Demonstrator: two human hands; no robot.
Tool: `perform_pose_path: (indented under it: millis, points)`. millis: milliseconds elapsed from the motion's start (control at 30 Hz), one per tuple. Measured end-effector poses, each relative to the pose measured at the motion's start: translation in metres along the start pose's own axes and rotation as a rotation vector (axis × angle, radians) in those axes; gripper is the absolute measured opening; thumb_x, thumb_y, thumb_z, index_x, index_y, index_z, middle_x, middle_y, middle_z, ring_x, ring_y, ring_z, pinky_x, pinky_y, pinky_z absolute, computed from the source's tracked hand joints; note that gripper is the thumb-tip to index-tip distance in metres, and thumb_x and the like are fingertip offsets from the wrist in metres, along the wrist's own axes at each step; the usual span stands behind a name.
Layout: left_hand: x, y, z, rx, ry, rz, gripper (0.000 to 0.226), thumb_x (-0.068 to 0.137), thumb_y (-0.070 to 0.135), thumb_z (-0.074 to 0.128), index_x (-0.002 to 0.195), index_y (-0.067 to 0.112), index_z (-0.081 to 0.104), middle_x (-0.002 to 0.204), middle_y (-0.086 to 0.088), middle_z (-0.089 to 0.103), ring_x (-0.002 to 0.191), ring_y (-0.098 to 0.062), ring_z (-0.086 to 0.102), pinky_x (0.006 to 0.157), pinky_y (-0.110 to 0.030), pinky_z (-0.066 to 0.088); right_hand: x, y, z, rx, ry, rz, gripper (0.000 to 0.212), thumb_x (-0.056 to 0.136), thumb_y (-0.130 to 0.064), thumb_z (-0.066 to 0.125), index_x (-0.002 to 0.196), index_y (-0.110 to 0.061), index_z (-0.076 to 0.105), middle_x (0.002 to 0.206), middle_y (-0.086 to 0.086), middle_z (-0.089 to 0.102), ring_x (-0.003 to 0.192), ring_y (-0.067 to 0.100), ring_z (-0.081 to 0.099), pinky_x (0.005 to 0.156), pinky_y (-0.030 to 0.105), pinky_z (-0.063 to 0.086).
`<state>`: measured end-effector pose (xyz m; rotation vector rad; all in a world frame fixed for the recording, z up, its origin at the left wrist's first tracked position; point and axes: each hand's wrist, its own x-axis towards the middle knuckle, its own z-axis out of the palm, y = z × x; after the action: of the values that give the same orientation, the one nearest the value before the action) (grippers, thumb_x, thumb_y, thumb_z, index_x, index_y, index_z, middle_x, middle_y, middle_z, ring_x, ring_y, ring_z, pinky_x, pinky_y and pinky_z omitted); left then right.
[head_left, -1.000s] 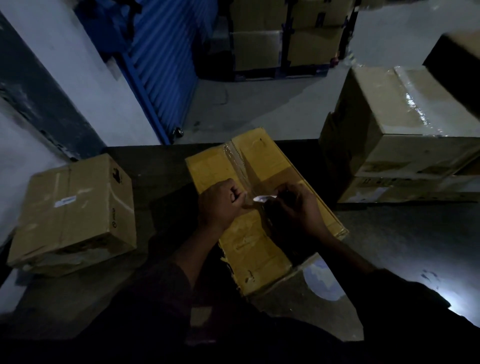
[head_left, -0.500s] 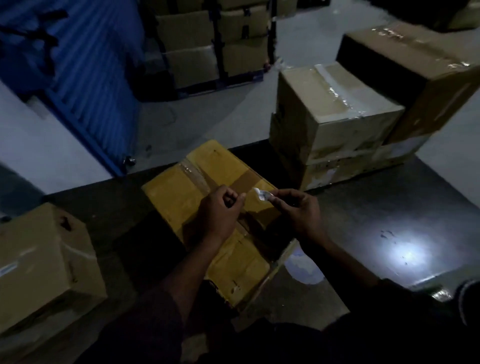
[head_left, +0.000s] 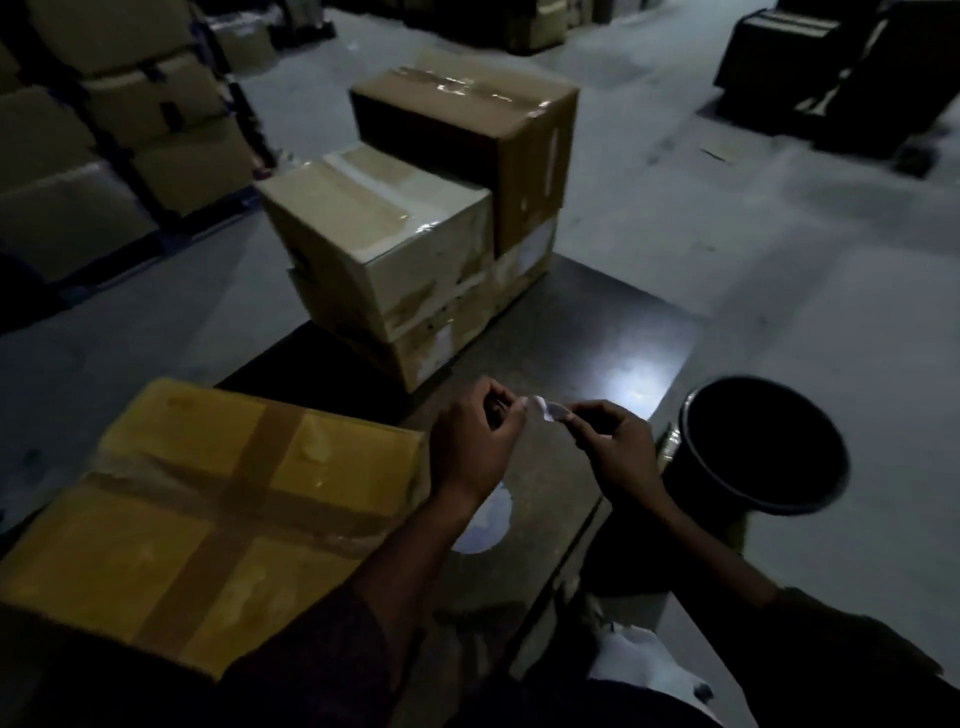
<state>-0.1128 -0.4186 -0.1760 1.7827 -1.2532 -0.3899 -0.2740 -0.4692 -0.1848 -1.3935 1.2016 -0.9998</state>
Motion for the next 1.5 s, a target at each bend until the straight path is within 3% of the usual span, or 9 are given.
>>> perform_pose_path:
  millis: [133,300,433,600,700,1100,1200,1500]
  points:
    - [0.005,0.023,0.065,0.051,-0.168,0.024,0.018,0.089,0.040,0.068,0.083,0.024,0.062,0.073,0.007,0.065,0.068,-0.010,0.063,0.064,-0.037,0.054,0.019,0.033,-0.055,0.023,0.133,0.099,0.015,0.092,-0.018,0.066,0.080,-0.026,0.071,0.082,0.002,0.072,0.072,0.008,0.064,0.073,0.037,0.054]
    - [0.025,0.048,0.159,0.122,-0.302,0.013,0.023,0.083,0.043,0.070,0.075,0.024,0.060,0.069,0.005,0.065,0.067,-0.016,0.064,0.060,-0.034,0.051,0.057,0.086,-0.121,0.010,0.286,0.220,0.027,0.098,-0.016,0.054,0.080,-0.022,0.073,0.078,0.001,0.071,0.071,0.011,0.061,0.073,0.034,0.050]
    - [0.040,0.073,0.242,0.184,-0.457,-0.039,0.021,0.084,0.041,0.070,0.074,0.026,0.058,0.067,0.008,0.061,0.068,-0.014,0.062,0.059,-0.027,0.042,0.090,0.127,-0.187,-0.157,0.348,0.297,0.018,0.092,-0.006,0.057,0.090,-0.008,0.075,0.087,0.006,0.072,0.084,0.014,0.063,0.072,0.023,0.042]
    - [0.050,0.092,0.336,0.225,-0.599,-0.075,0.019,0.084,0.035,0.072,0.074,0.026,0.058,0.064,0.010,0.058,0.066,-0.011,0.060,0.061,-0.026,0.044,0.122,0.179,-0.251,-0.212,0.374,0.479,0.013,0.083,-0.012,0.069,0.080,-0.022,0.076,0.081,-0.003,0.074,0.078,0.011,0.068,0.075,0.027,0.053]
    - [0.046,0.102,0.371,0.262,-0.649,-0.099,0.019,0.084,0.035,0.071,0.074,0.025,0.059,0.067,0.009,0.061,0.073,-0.014,0.065,0.067,-0.029,0.050,0.134,0.193,-0.277,-0.242,0.359,0.528,0.004,0.079,-0.019,0.077,0.077,-0.023,0.075,0.078,-0.004,0.073,0.074,0.009,0.067,0.068,0.023,0.048]
    - [0.049,0.113,0.413,0.325,-0.680,-0.162,0.016,0.084,0.038,0.070,0.077,0.026,0.061,0.068,0.009,0.062,0.071,-0.011,0.063,0.067,-0.029,0.049,0.152,0.231,-0.312,-0.306,0.279,0.662,0.003,0.078,-0.017,0.076,0.079,-0.020,0.076,0.086,0.000,0.075,0.084,0.016,0.069,0.077,0.024,0.048]
    - [0.049,0.113,0.417,0.319,-0.687,-0.165,0.016,0.084,0.036,0.070,0.077,0.026,0.060,0.066,0.010,0.061,0.070,-0.011,0.063,0.067,-0.030,0.050,0.154,0.232,-0.315,-0.332,0.252,0.663,0.011,0.082,-0.012,0.069,0.082,-0.020,0.078,0.088,0.000,0.075,0.086,0.016,0.068,0.077,0.024,0.048]
    - [0.054,0.110,0.418,0.317,-0.672,-0.177,0.016,0.085,0.037,0.070,0.078,0.026,0.061,0.070,0.008,0.064,0.070,-0.011,0.064,0.069,-0.030,0.052,0.168,0.228,-0.315,-0.284,0.262,0.665,0.008,0.076,-0.016,0.080,0.079,-0.020,0.073,0.077,-0.003,0.070,0.075,0.011,0.064,0.073,0.022,0.047]
